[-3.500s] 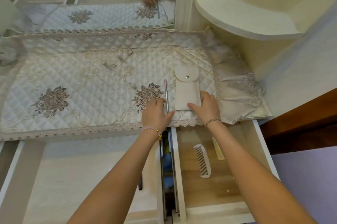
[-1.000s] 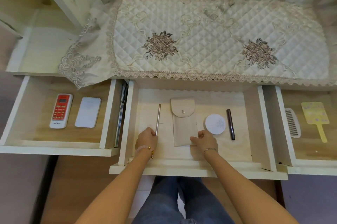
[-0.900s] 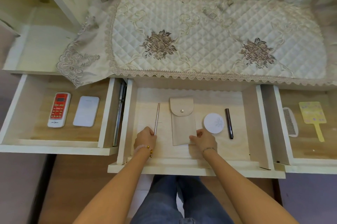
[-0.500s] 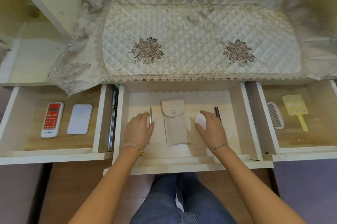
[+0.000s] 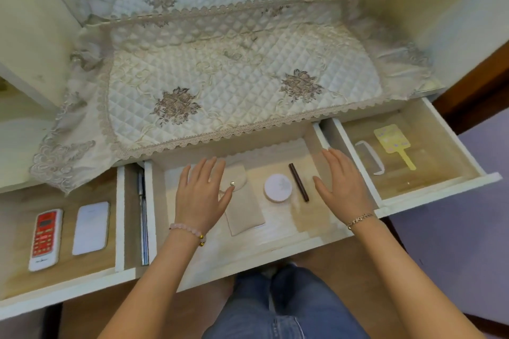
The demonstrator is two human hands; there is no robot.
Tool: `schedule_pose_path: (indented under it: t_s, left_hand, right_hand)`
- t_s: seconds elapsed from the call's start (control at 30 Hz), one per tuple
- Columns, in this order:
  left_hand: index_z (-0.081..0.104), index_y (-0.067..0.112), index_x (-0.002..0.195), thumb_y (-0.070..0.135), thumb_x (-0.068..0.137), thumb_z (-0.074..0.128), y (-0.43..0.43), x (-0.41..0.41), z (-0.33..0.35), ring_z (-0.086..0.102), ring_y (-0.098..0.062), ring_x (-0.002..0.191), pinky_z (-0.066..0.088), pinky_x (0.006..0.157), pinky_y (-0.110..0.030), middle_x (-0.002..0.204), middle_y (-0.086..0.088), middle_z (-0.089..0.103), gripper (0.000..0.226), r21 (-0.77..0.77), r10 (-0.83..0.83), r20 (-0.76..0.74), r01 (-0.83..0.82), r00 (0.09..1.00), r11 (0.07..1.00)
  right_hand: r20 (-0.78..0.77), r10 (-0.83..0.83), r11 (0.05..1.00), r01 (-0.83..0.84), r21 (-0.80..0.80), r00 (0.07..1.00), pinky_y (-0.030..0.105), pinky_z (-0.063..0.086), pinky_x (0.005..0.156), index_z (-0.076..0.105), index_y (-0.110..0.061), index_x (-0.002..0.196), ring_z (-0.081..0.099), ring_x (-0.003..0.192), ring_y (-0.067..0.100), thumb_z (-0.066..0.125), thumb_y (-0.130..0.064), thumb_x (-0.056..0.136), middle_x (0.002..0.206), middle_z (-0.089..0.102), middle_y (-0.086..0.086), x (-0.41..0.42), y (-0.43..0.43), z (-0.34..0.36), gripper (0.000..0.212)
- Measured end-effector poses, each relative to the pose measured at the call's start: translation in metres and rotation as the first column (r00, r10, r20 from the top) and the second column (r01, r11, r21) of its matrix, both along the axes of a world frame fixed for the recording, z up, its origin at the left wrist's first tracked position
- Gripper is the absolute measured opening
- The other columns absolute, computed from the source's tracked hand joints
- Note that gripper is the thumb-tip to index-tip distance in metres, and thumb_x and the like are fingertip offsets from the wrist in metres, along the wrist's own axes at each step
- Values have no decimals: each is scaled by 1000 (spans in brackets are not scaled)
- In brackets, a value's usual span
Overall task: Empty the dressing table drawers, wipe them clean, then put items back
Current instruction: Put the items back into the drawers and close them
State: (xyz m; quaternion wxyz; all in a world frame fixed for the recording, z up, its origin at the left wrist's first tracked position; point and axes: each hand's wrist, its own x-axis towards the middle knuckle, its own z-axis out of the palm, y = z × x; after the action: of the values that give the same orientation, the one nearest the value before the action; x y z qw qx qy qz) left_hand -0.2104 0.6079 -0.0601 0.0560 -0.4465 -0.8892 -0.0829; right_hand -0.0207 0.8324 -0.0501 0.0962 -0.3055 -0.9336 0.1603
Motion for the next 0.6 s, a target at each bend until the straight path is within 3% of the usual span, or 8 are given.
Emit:
schedule_pose_path:
  t_s: [0.13, 0.3, 0.6]
  left_hand:
    - [58, 9, 124, 47, 85, 40, 33, 9, 10, 54, -30, 119, 41, 98, -49, 124, -12, 60, 57, -28, -73, 12, 73, 997, 997]
    - [58, 10, 124, 49, 86, 38, 92, 23, 23, 54, -31, 119, 39, 101, -51, 125, -12, 60, 59, -60, -166, 4, 166, 986, 984]
    - [55, 10, 128, 50, 88, 34, 223, 51, 23, 51, -31, 122, 35, 103, -51, 129, -12, 57, 61, -148, -286, -2, 282, 958, 948]
  right_hand:
    - [13, -95, 995, 95, -1, 995, 45, 33, 110, 36, -10, 141, 35, 135, 26, 52, -34, 90, 144, 40, 11, 27, 23, 9, 58]
    - [-3, -224, 975, 223, -17, 975, 37, 23, 112, 31, -13, 144, 27, 139, 21, 53, -32, 92, 150, 32, 6, 60, 58, 22, 60]
    - [34, -356, 930, 358, -83, 934, 39, 25, 114, 30, -14, 144, 28, 138, 22, 51, -35, 92, 150, 32, 6, 111, 144, 8, 60]
